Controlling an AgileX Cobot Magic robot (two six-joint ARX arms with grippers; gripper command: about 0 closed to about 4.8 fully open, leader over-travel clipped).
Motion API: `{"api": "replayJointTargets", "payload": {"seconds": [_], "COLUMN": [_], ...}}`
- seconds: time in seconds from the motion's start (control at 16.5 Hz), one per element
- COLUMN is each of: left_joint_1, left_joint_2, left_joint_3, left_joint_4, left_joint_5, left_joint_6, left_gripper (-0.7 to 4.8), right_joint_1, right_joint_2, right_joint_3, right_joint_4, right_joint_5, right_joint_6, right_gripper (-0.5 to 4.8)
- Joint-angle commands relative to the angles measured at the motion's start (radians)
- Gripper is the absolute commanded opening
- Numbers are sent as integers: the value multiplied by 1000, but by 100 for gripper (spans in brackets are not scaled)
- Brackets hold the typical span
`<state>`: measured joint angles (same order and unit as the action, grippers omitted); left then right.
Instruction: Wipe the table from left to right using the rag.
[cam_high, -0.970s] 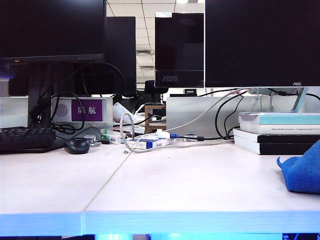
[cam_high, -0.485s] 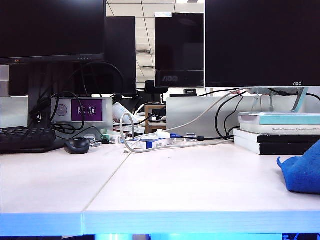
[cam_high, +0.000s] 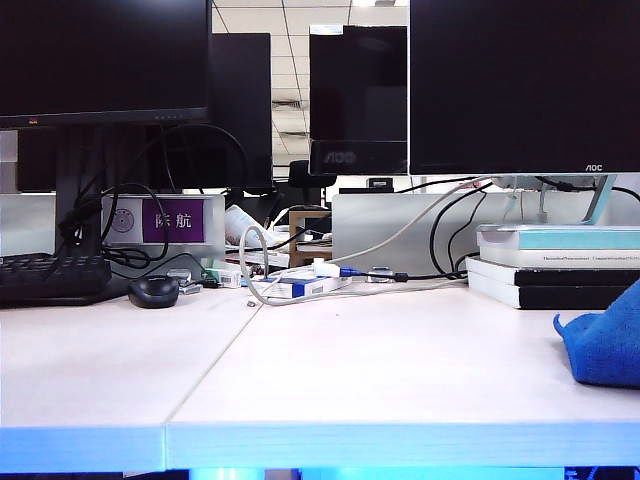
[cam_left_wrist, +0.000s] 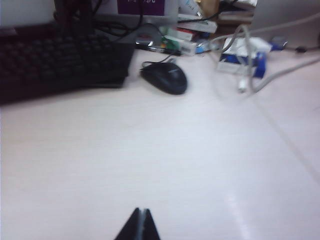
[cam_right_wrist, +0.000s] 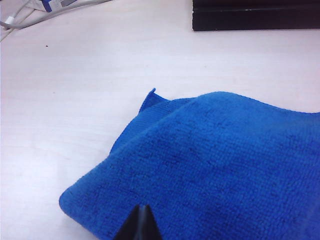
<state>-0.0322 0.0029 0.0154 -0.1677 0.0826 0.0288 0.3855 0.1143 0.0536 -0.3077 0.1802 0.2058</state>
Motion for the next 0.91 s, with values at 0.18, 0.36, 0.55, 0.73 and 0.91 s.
{"api": "replayJointTargets", "payload": {"seconds": [0.18,0.36,0.55,0.73,0.91], "left_joint_1": [2,2,2,2,2], "left_joint_2": [-2,-2,-2,-2,-2], "left_joint_3": [-6,-6,-6,-6,-6], "left_joint_4": [-3,-3,-3,-3,-3], "left_joint_5": [-16,-16,-16,-16,-15], "left_joint_6": [5,5,5,5,5], "left_gripper": [-3,-3,-3,-3,-3], "right_joint_1": [2,2,2,2,-30], "right_joint_2": [-2,-2,-2,-3,-56], "right_joint_3": [-4,-4,-4,-4,-6], "right_joint_4": [2,2,2,2,8], "right_joint_5": [1,1,1,1,12], "right_joint_6": [4,4,4,4,2], "right_gripper": [-1,-1,-1,-1,-1]}}
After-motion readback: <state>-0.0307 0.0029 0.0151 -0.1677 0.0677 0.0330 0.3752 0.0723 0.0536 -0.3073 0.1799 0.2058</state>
